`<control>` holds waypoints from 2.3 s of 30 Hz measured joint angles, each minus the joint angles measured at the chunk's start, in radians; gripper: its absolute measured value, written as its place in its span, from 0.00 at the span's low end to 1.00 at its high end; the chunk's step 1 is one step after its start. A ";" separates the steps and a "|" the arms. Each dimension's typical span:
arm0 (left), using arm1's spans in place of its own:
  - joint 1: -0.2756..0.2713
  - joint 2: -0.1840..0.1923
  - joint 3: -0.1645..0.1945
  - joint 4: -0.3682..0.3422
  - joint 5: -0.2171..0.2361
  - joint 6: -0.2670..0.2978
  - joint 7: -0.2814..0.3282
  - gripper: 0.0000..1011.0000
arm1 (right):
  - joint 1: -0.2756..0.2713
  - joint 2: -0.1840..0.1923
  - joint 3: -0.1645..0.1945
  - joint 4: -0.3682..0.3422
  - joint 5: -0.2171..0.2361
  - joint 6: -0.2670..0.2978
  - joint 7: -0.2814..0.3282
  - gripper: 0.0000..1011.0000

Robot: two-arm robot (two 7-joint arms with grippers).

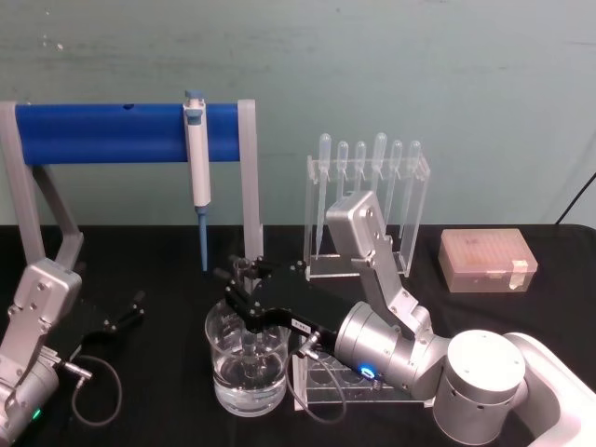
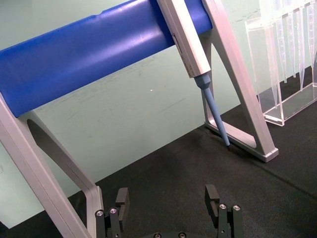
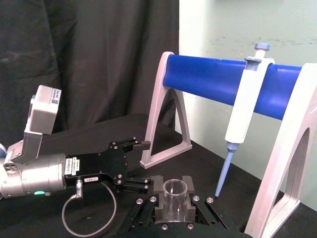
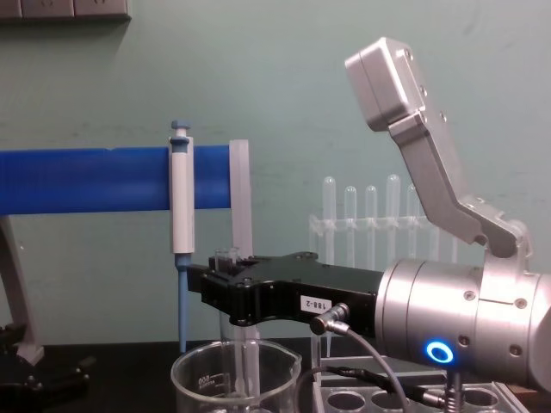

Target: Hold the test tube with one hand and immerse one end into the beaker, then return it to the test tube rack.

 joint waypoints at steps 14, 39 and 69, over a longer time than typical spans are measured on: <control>0.000 0.000 0.000 0.000 0.000 0.000 0.000 0.99 | 0.000 0.000 0.000 0.000 0.000 0.000 0.000 0.22; 0.000 0.000 0.000 0.000 0.000 0.000 0.000 0.99 | 0.000 0.000 0.000 0.000 0.000 0.000 0.000 0.22; 0.000 0.000 0.000 0.000 0.000 0.000 0.000 0.99 | 0.000 0.000 0.000 0.000 0.000 0.000 0.000 0.22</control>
